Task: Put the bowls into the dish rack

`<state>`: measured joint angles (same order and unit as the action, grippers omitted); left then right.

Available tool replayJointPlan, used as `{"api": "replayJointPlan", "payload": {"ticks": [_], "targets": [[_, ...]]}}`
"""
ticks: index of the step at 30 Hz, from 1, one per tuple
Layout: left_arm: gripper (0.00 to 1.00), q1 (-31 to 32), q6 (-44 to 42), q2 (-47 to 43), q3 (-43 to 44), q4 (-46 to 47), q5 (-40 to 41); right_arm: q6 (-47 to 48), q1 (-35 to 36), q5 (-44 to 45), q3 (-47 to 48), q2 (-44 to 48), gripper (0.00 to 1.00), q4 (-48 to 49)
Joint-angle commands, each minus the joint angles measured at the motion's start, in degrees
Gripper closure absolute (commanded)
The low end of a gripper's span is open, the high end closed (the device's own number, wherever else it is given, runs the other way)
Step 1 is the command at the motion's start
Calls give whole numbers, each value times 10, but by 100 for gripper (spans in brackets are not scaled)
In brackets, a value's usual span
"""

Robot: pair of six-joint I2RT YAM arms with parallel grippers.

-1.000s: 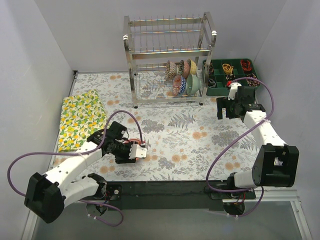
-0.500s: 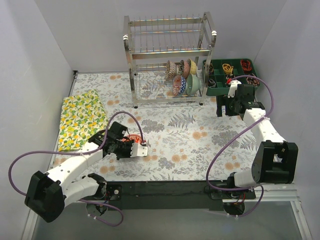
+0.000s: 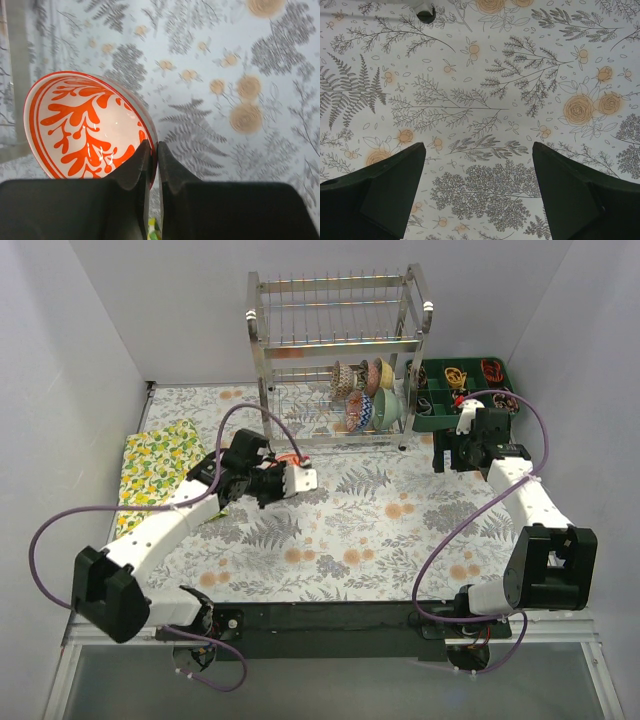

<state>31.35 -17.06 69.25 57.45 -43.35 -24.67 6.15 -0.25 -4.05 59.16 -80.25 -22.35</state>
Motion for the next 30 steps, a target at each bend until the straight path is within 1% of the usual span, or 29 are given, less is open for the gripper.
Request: {"api": "replayJointPlan", "payload": {"ticks": [1, 2, 3, 4, 5, 6, 8, 10, 11, 12, 13, 15, 16, 18, 19, 20, 21, 22, 23, 24, 25, 26, 28, 29, 30], "targets": [[100, -1, 77, 76, 85, 149, -54, -4, 2, -5, 10, 19, 4, 5], [100, -1, 116, 94, 103, 162, -62, -4, 2, -7, 12, 18, 4, -1], [100, -1, 141, 131, 141, 175, -64, -4, 2, -7, 15, 17, 4, -2], [100, -2, 165, 148, 158, 199, -71, -4, 2, -7, 19, 16, 4, -4], [100, -3, 216, 163, 176, 211, -75, -4, 2, -5, 20, 13, 4, -7], [100, -4, 238, 183, 195, 226, -80, -4, 2, -3, 21, 12, 4, -6], [100, -7, 276, 196, 207, 270, -93, -4, 2, 1, 22, 11, 4, -8], [100, -7, 335, 209, 209, 320, -93, -4, 2, 3, 24, 9, 5, -13], [100, -7, 353, 213, 209, 336, -94, -4, 2, 3, 27, 7, 5, -16], [100, -8, 390, 217, 209, 352, -93, -4, 2, 3, 31, 5, 5, -23], [100, -7, 408, 224, 205, 384, -92, -3, 2, 4, 32, 4, 5, -28], [100, -8, 438, 232, 200, 411, -92, -2, 2, 9, 41, 1, 5, -40], [100, -8, 468, 235, 185, 447, -93, 0, 16, 11, 44, -1, 5, -45], [100, -9, 504, 231, 160, 497, -97, 4, 17, 15, 53, -3, 5, -52], [100, -9, 543, 232, 145, 547, -98, 4, 19, 19, 55, -4, 6, -58], [100, -9, 566, 236, 129, 569, -96, 6, 20, 23, 58, -7, 6, -61], [100, -9, 588, 238, 122, 609, -96, 6, 20, 26, 63, -9, 6, -66], [100, -10, 642, 241, 115, 631, -94, 6, 21, 28, 66, -12, 6, -75], [100, -10, 671, 244, 97, 657, -89, 7, 22, 30, 68, -11, 6, -79], [100, -16, 710, 246, 89, 706, -73, 8, 23, 33, 71, -12, 6, -83], [100, -17, 740, 249, 86, 721, -68, 7, 24, 36, 74, -14, 6, -97], [100, -17, 787, 257, 89, 728, -63, 5, 24, 36, 76, -19, 7, -103], [100, -19, 825, 265, 89, 760, -59, 7, 26, 39, 79, -21, 7, -110], [100, -20, 864, 268, 90, 772, -57, 8, 28, 38, 80, -22, 7, -119], [100, -21, 883, 275, 89, 788, -38, 8, 28, 38, 81, -23, 7, -125]]}}
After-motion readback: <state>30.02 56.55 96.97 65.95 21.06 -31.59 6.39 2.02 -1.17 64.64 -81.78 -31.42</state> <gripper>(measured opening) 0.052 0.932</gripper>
